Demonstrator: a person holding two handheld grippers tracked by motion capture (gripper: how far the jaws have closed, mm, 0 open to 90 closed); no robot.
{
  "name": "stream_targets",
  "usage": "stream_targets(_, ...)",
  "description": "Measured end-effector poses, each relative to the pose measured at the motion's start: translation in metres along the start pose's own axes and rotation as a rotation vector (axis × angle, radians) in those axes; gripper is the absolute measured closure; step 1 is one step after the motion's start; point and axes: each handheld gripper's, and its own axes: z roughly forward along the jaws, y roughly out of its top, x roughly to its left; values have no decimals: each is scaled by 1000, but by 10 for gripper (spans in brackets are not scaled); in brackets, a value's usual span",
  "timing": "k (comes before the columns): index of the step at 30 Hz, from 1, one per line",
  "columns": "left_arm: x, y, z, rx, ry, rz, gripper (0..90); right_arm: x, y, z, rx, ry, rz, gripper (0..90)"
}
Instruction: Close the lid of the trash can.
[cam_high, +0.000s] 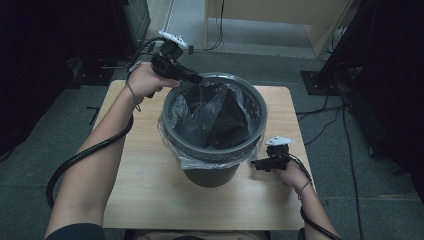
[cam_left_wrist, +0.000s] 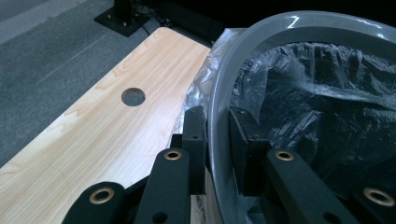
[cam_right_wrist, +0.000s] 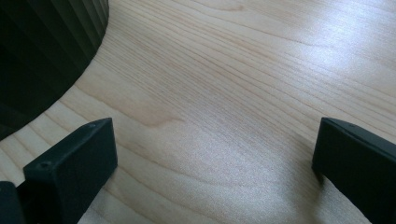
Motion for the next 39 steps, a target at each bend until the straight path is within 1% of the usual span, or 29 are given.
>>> stream_targets(3,2,-2,-2,-3,-1,-4,768,0,0,0,0,0,-1,0)
stream_targets(6,4,-4,-3,-12,-12,-16,762,0,0,0,0,0,0,0)
stream_targets(11,3,-4,-5,-6,-6,-9,758,0,0,0,0,0,0,0)
stream_targets(15,3,-3,-7,-7,-6,-13,743,0,0,0,0,0,0,0)
stream_targets(19,3,-2,-11,-19,-1,-13,702,0,0,0,0,0,0,0)
stream_targets(25,2,-4,-16,1,10,-3,635,0,0,0,-1,-2,0,0)
stream_targets(28,1,-6,-18,-3,9,-7,575,0,0,0,-1,-2,0,0)
stream_targets(31,1,-10,-22,-5,11,-3,541,0,0,0,-1,-2,0,0)
stream_targets(35,2,-13,-26,-3,17,-8,517,0,0,0,-1,-2,0,0)
stream_targets(39,2,-16,-30,4,26,-3,499,0,0,0,-1,-2,0,0)
